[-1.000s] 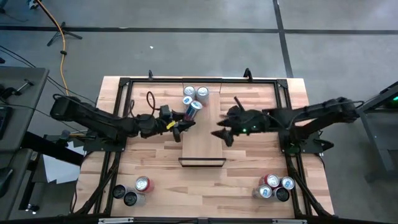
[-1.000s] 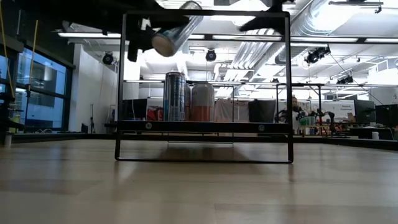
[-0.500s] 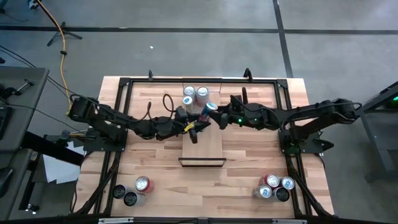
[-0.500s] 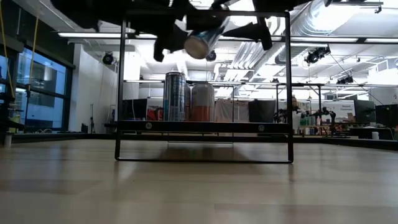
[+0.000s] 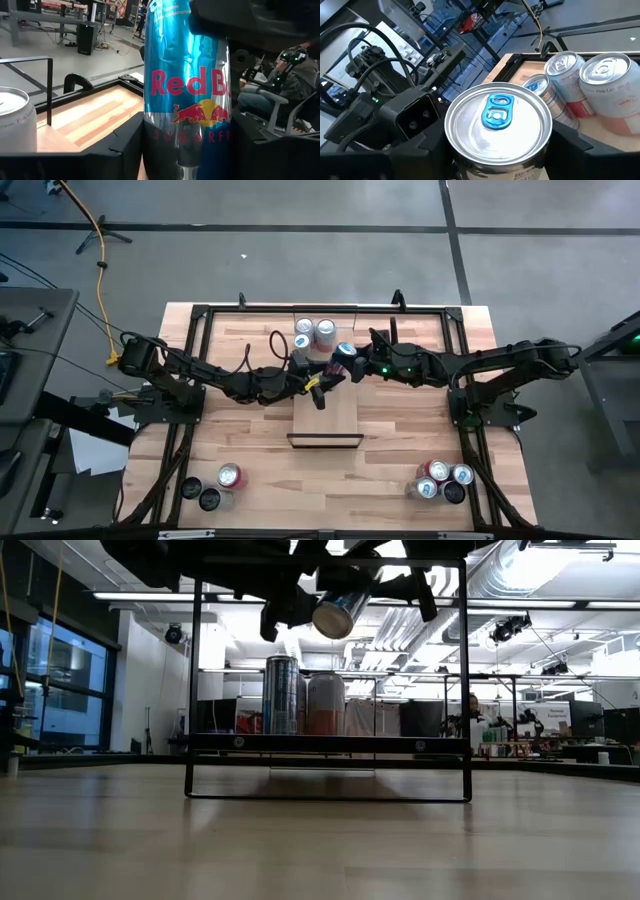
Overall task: Place canned beverage on shelf
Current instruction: Put the blue soda can on the shelf aligned with the other blue soda can
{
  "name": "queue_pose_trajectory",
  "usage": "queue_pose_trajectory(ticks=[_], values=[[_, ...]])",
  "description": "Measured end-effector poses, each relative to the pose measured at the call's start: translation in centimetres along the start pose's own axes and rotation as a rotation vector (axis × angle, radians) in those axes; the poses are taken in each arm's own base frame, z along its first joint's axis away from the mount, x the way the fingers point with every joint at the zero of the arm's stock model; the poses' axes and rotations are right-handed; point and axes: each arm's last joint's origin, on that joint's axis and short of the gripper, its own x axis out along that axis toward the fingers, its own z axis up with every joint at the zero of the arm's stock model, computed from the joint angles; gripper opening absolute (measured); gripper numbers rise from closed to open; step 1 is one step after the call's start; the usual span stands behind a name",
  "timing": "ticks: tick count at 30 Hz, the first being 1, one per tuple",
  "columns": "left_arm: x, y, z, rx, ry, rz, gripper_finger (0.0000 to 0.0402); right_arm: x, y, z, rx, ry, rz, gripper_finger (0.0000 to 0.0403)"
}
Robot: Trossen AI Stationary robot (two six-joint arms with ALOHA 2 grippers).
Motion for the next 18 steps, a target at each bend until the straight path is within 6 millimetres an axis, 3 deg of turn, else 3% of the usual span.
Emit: queue_pose_trajectory(ticks=[8,18], values=[[0.0,-0.1,-0.1,-0.01,0.023,-0.048,0.0242,0.0,0.0,-0.1,-0.002,0.018,0.005,0.022],[-0.7,0.7,1.0,0.021,0.148,-0.114,0.0272,-1.0,-0.1,0.3,-0.059,0.059,-0.007,0.022]])
